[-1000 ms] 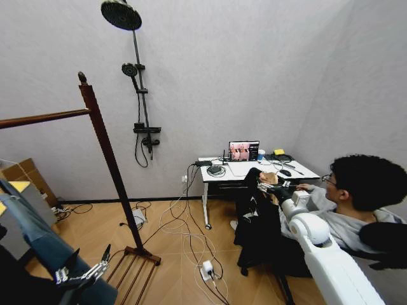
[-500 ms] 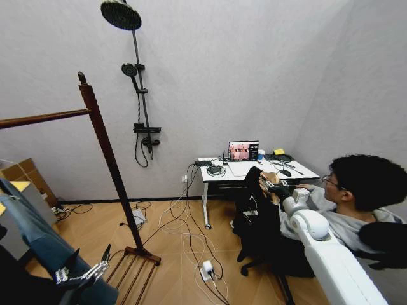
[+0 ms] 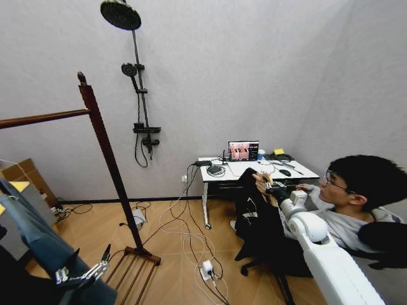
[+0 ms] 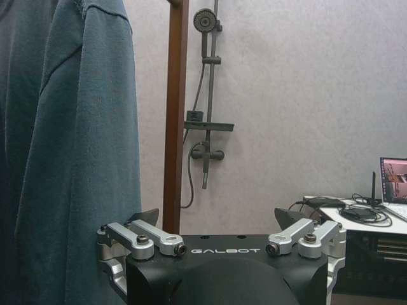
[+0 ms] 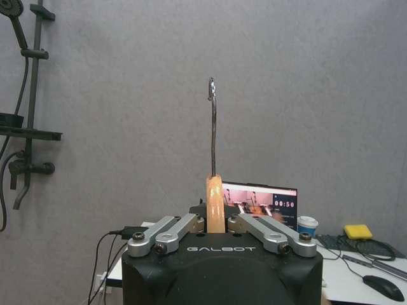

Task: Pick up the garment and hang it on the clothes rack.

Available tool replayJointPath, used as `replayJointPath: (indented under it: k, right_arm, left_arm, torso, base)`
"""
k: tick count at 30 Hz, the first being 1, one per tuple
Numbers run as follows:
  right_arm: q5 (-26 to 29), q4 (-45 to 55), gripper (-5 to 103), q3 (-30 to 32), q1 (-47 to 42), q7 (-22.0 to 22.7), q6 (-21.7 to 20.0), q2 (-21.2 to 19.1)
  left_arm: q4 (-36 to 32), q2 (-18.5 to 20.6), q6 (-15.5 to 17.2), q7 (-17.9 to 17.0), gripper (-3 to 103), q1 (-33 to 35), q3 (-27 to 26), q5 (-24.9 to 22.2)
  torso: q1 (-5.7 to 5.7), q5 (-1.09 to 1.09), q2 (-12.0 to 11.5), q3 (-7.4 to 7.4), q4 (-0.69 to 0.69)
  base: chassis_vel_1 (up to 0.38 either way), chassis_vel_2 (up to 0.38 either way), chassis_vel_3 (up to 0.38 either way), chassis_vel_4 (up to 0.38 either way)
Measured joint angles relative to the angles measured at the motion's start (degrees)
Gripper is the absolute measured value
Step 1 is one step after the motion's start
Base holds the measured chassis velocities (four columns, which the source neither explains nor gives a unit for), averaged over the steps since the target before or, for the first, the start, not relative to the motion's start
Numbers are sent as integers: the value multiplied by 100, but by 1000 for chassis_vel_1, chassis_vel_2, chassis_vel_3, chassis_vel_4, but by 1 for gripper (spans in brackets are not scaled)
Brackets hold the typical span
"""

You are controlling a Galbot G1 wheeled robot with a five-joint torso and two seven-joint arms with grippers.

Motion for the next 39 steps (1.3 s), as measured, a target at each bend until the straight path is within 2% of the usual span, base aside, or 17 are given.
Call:
replayJointPath:
  k: [4,7,15,24,39]
  right_arm:
    - [-6,467,10,50,-265,15,-43,36]
    - [127,1224,10,63,-509,36,-186,47]
    - [294,2122,10,-144,-587,126,-475,-11]
    - [438,2365,10,-514,-538,166,-569,-57]
    - [669,2307,10,-725,-367,154,-590,-109]
  left_arm:
    - [0,0,0,0,100,0,0,0]
    - [0,0,0,0,100,0,0,0]
    - [0,0,0,0,100,0,0,0]
    - [0,0,0,0,100,0,0,0]
    - [0,0,0,0,100,0,0,0]
  torso:
    - [0,2,0,0,-2]
    - [0,0,1,0,-2]
    - [0,0,0,0,-2]
    - [0,2,1,0,-2]
    - [0,2,0,0,-1]
  base:
    - [0,0,0,0]
    - [0,0,0,0]
    - [0,0,0,0]
    - [0,0,0,0]
    - [75,69,70,70]
